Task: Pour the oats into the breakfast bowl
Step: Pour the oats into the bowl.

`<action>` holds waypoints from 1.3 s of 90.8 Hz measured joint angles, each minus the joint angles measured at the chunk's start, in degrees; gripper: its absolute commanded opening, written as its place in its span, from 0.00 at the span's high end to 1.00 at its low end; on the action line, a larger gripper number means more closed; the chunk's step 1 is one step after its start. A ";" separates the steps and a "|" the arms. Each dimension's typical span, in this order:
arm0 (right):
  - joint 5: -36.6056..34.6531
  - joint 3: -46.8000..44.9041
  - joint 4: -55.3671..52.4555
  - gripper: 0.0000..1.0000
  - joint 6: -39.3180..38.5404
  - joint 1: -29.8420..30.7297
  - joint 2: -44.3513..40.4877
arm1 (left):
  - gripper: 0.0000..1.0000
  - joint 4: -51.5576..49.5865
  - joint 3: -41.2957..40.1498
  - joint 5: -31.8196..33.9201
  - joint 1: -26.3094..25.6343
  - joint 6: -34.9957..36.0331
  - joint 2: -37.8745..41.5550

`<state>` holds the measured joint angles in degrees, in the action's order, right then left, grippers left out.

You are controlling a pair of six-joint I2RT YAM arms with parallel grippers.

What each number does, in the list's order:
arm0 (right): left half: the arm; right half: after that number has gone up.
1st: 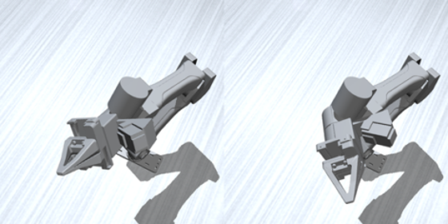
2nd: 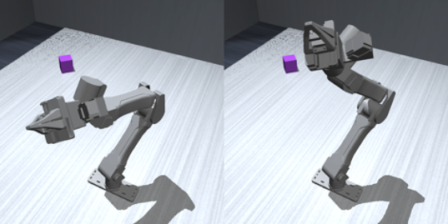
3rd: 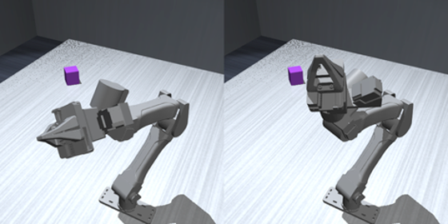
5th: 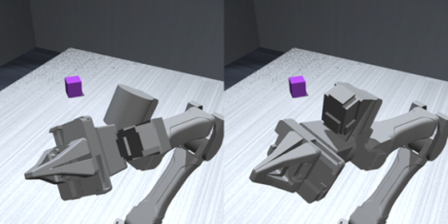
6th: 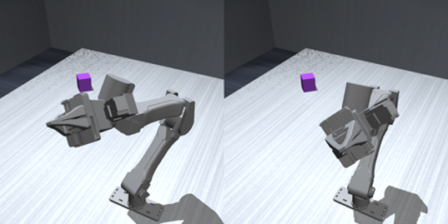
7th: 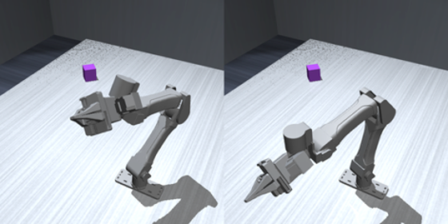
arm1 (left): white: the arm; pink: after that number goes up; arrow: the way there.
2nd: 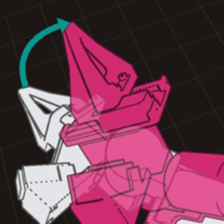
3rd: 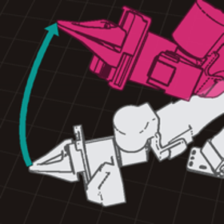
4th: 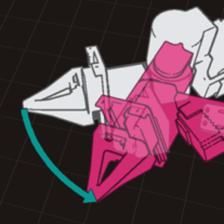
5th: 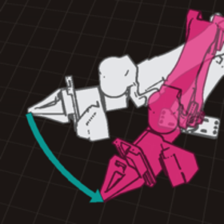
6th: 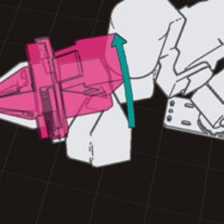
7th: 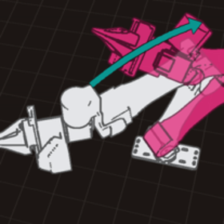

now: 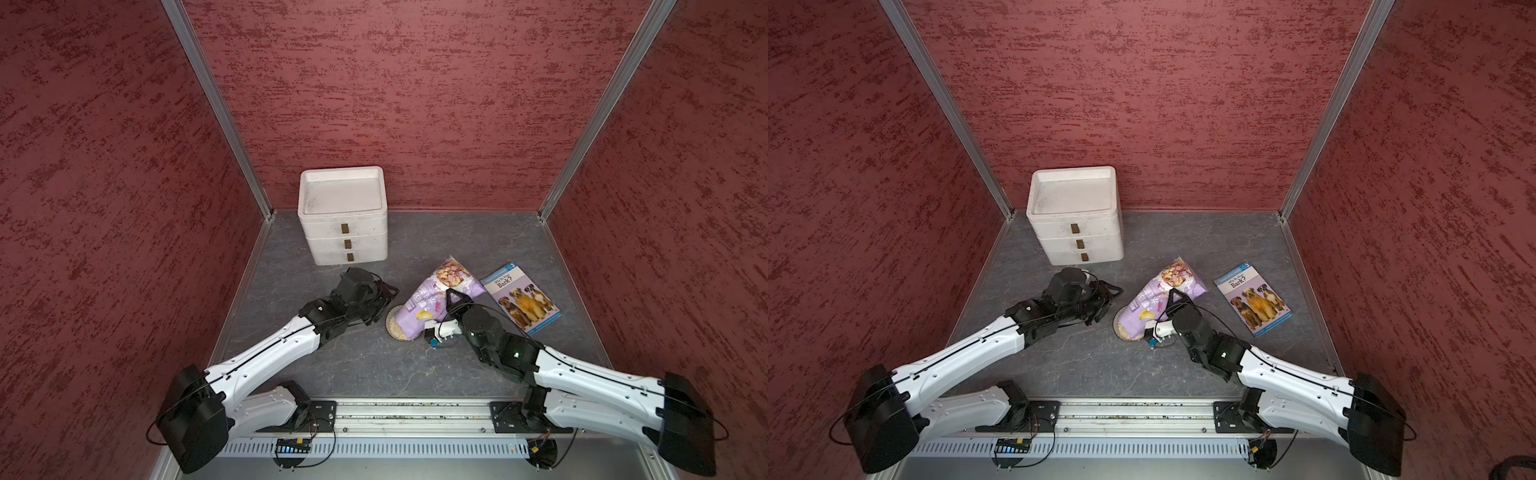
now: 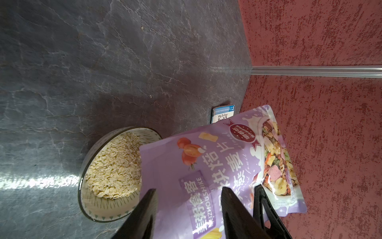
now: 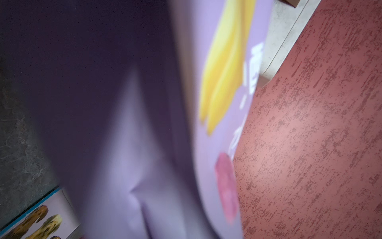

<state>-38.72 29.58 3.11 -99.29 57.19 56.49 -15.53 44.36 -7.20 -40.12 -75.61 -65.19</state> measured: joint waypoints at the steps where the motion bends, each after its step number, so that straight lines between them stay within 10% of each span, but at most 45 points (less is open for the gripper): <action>1: -0.07 -0.04 -0.02 1.00 0.04 0.00 0.11 | 0.47 0.00 0.00 0.00 0.00 0.00 0.00; 118: 3.96 0.83 -24.11 1.00 55.19 0.00 -2.45 | 0.46 -3.89 1.40 2.43 0.94 1.57 5.75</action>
<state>-34.76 30.41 -20.99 -44.10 57.19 54.04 -19.42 45.76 -4.78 -39.18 -74.04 -59.44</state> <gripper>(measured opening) 0.273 0.539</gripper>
